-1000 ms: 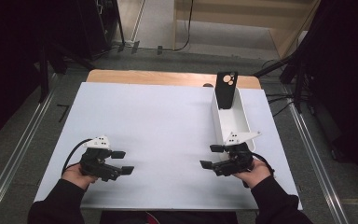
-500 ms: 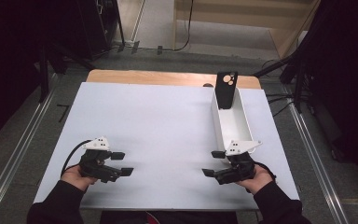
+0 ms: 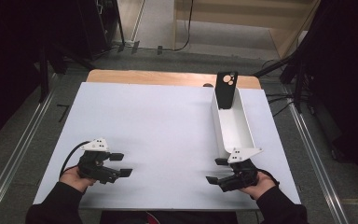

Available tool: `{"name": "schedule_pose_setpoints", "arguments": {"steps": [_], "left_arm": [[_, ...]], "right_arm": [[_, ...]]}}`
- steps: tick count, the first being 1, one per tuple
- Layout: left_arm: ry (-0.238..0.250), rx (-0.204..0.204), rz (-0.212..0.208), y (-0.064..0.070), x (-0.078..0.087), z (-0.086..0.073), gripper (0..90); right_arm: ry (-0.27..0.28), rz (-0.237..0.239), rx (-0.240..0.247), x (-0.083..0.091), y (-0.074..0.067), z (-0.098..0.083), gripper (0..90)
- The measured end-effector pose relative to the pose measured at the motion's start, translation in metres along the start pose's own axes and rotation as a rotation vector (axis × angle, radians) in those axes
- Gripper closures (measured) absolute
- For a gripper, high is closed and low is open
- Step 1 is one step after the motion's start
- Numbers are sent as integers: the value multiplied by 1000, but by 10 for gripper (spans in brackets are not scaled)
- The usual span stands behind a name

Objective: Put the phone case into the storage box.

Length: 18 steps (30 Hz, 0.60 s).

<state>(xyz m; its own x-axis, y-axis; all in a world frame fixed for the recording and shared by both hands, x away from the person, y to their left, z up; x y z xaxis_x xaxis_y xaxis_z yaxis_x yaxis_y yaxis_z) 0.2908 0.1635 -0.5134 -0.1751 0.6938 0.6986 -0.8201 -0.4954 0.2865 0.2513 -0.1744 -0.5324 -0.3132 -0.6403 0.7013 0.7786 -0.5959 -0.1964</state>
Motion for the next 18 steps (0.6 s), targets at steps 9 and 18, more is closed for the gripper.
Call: {"name": "schedule_pose_setpoints", "arguments": {"steps": [9, 18], "left_arm": [[1, 2, -1, 2, 1, -3, 246], [-1, 6, -3, 2, 2, -5, 246]], "right_arm": [[15, -21, -25, 6, 7, -8, 216], [14, -38, -44, 9, 15, -14, 217]]}}
Point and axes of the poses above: each handheld gripper's, and its own axes: x roughly backward along the jaws, z roughly out of its top, y roughly to its right, the point moved 8 cm from there along -x, roughly forward along the jaws, and after that the axes turned 3 degrees about -y, right-handed, at the moved point
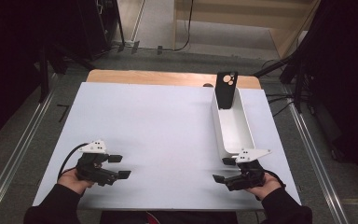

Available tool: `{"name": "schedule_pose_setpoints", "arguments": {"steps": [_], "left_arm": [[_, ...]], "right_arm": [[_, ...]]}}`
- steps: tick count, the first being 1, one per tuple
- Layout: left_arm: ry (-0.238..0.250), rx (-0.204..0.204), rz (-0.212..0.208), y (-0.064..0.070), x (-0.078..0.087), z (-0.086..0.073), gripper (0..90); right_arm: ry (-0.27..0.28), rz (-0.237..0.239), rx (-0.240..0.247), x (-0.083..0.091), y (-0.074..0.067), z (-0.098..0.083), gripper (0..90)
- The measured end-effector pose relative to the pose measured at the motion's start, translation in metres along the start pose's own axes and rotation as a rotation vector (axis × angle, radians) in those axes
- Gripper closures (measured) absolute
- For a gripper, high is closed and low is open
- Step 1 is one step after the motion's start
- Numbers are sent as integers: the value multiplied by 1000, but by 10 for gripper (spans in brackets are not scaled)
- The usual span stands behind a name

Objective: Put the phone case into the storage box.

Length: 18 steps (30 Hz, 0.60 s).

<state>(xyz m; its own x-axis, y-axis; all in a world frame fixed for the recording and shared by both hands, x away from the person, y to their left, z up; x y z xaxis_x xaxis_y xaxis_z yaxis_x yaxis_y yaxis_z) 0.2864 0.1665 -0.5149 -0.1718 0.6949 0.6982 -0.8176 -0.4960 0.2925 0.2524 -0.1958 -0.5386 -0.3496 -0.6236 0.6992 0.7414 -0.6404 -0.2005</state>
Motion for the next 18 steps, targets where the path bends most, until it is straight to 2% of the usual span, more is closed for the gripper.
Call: {"name": "schedule_pose_setpoints", "arguments": {"steps": [18], "left_arm": [[-3, -1, -1, -1, 0, 0, 246]], "right_arm": [[-11, -12, -2, -1, 3, -1, 216]]}}
Point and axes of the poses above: each handheld gripper's, and its own axes: x roughly backward along the jaws, z roughly out of its top, y roughly to its right, the point moved 8 cm from there along -x, roughly forward along the jaws, and after that the axes turned 3 degrees about -y, right-handed, at the moved point
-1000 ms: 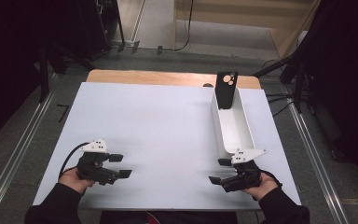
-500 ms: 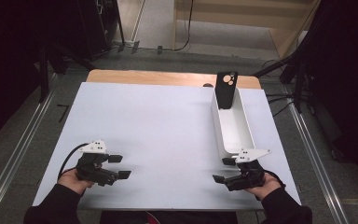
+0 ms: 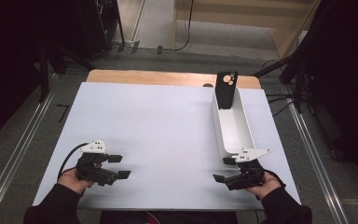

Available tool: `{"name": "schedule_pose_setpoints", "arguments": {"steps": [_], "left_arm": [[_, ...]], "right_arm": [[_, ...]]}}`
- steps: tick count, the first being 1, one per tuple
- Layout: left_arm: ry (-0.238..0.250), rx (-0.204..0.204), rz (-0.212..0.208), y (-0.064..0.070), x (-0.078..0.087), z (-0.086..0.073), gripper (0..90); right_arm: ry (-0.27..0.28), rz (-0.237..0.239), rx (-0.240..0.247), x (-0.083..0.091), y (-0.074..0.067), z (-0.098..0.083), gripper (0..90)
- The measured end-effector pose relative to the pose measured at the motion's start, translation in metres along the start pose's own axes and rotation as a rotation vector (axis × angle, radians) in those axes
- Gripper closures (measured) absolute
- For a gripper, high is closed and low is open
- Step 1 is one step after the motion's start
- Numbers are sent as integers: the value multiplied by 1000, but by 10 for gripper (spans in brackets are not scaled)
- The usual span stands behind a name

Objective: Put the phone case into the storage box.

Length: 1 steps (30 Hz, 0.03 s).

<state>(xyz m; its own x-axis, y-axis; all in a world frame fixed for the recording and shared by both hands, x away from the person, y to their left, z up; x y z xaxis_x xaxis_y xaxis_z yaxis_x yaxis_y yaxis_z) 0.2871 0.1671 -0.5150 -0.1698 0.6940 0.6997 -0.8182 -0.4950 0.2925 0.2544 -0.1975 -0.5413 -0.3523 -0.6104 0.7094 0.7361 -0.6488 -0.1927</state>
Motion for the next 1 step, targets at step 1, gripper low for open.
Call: {"name": "schedule_pose_setpoints", "arguments": {"steps": [1], "left_arm": [[-2, -1, 0, 0, 0, 0, 246]], "right_arm": [[0, 1, 3, 0, 0, 0, 216]]}}
Point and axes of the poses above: each handheld gripper's, and its own axes: x roughly backward along the jaws, z roughly out of its top, y roughly to its right, the point moved 8 cm from there along -x, roughly forward along the jaws, and after that the axes turned 3 degrees about -y, right-handed, at the moved point
